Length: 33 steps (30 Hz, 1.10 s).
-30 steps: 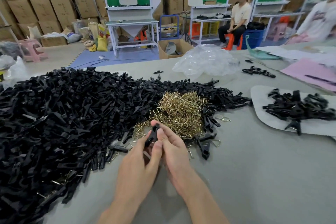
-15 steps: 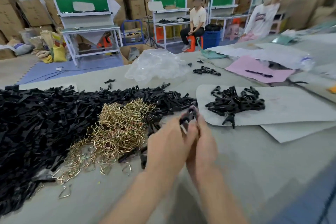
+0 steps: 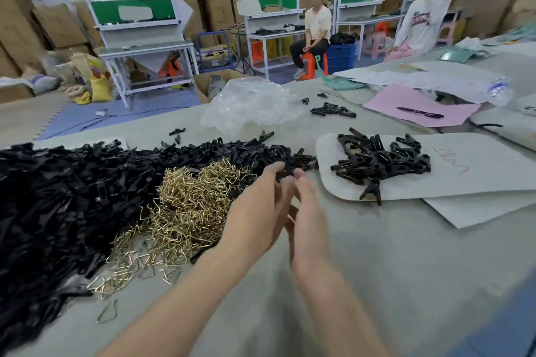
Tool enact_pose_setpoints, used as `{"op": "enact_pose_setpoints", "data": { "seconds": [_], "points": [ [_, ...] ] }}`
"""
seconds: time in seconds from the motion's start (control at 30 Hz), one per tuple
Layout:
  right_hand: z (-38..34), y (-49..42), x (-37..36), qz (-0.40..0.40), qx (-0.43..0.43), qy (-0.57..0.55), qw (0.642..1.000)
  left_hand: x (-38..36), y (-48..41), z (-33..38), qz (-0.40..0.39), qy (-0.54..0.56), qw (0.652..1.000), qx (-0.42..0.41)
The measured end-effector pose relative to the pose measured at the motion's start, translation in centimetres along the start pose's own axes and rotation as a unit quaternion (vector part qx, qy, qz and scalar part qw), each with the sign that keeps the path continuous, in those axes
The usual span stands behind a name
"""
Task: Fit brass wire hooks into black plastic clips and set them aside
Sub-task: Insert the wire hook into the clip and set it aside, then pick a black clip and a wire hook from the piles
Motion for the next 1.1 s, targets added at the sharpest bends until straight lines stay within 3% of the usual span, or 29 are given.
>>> {"op": "enact_pose_setpoints", "data": {
  "seconds": [0.13, 0.27, 0.37, 0.5, 0.6, 0.77, 1.1],
  "points": [
    [5.0, 4.1, -6.1, -0.102, 0.001, 0.085, 0.991, 5.6, 7.2, -7.2, 0.078, -0.027, 0.996, 0.018],
    [9.1, 8.0, -12.1, -0.213, 0.038, 0.214, 0.953, 10.9, 14.1, -14.0, 0.177, -0.21, 0.958, 0.088],
    [11.2, 9.5, -15.3, -0.238, 0.064, 0.276, 0.929, 13.9, 17.7, -18.7, 0.209, -0.301, 0.912, 0.184],
    [13.2, 10.2, -17.1, -0.254, 0.105, 0.339, 0.9, 15.1, 18.5, -21.9, 0.193, -0.308, 0.898, 0.246],
    [14.2, 9.7, -16.9, -0.251, 0.066, 0.312, 0.914, 14.9, 17.7, -22.8, 0.167, -0.325, 0.893, 0.263],
    [14.6, 8.1, -16.6, -0.233, -0.031, 0.217, 0.947, 15.7, 16.4, -24.1, 0.172, -0.346, 0.895, 0.222],
    [15.0, 7.1, -16.3, -0.232, -0.071, 0.146, 0.959, 15.9, 16.6, -23.4, 0.175, -0.359, 0.896, 0.195]
  ]
}}
Point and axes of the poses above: each hand's wrist, its own y-axis away from the middle knuckle, its own x-axis out of the back of the hand, z = x × y, the point moved 6 cm from there along -y, towards the middle knuckle, and after that the axes turned 4 degrees about -y, right-handed, at the moved point
